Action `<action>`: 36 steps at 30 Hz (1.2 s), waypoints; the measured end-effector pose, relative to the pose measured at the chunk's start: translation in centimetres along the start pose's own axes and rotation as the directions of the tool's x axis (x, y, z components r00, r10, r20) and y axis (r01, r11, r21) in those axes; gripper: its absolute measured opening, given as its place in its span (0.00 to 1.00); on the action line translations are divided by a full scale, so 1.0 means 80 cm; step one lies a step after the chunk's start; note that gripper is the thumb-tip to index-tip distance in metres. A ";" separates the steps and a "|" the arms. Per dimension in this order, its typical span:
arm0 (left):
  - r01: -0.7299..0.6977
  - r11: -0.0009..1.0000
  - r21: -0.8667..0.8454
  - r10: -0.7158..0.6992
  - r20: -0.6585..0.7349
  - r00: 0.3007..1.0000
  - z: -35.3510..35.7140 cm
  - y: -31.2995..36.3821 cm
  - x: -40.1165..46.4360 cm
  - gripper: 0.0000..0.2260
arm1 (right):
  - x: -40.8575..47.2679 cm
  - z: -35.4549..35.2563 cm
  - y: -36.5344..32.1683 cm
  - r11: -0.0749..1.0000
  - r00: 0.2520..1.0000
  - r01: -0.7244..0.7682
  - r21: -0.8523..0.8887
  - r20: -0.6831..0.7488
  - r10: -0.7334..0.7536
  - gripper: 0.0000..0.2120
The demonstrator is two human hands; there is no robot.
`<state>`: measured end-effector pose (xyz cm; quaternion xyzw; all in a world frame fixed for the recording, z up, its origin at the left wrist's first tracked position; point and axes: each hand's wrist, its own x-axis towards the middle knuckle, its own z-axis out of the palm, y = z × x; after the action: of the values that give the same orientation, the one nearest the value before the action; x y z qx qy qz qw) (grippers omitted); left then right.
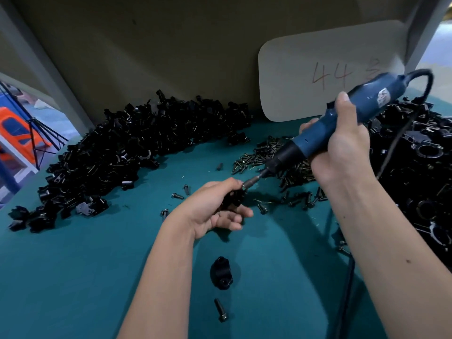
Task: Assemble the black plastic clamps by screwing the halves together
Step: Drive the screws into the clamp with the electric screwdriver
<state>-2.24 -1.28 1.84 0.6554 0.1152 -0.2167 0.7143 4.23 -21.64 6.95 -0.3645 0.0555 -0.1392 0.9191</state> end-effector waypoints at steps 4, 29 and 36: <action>-0.185 0.979 -0.082 0.165 -0.207 0.964 0.002 -0.002 0.012 0.09 | -0.003 0.001 -0.004 0.996 0.995 0.091 -0.005 0.037 -0.091 0.10; -0.101 0.937 0.336 0.118 -0.031 0.992 -0.006 -0.007 0.013 0.11 | -0.015 0.005 0.002 0.996 0.996 0.082 0.028 -0.019 -0.082 0.09; -0.099 0.942 0.320 0.115 -0.030 0.993 -0.005 -0.008 0.015 0.10 | -0.015 0.007 0.003 0.994 0.996 0.089 0.061 -0.026 -0.088 0.11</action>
<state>-1.43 -1.09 0.70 0.7722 0.0601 -0.1774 0.6072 3.21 -20.74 7.16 -0.3361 0.0455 -0.1857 0.9222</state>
